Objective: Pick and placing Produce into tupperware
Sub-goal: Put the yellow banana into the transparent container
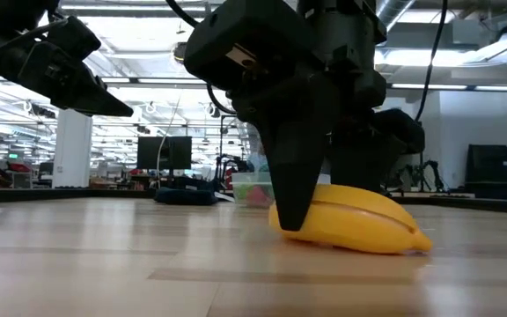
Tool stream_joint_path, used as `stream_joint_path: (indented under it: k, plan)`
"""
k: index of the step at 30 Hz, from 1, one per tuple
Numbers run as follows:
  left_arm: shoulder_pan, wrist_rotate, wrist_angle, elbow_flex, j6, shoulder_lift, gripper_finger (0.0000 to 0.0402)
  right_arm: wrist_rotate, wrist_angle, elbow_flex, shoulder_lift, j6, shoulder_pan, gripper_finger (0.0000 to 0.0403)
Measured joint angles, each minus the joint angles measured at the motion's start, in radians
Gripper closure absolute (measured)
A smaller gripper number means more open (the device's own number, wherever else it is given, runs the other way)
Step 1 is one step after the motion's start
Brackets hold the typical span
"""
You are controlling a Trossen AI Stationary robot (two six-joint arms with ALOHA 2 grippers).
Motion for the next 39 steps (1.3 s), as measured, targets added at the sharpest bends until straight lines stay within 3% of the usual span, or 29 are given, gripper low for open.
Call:
stream_joint_path:
  k: [16,27,39]
  plan:
    - [0.000,0.000,0.000,0.000,0.000,0.000,0.0352,0.003,0.008,0.000,0.000,-0.045,-0.001,0.0258]
    - [0.000,0.000,0.000,0.000,0.000,0.000,0.0352,0.004,0.007,0.000,0.000,-0.060,-0.002,0.0234]
    - [0.000,0.000,-0.001,0.000,0.000,0.000,0.0352,0.001,-0.001,0.000,-0.002,-0.086,-0.012,0.0257]
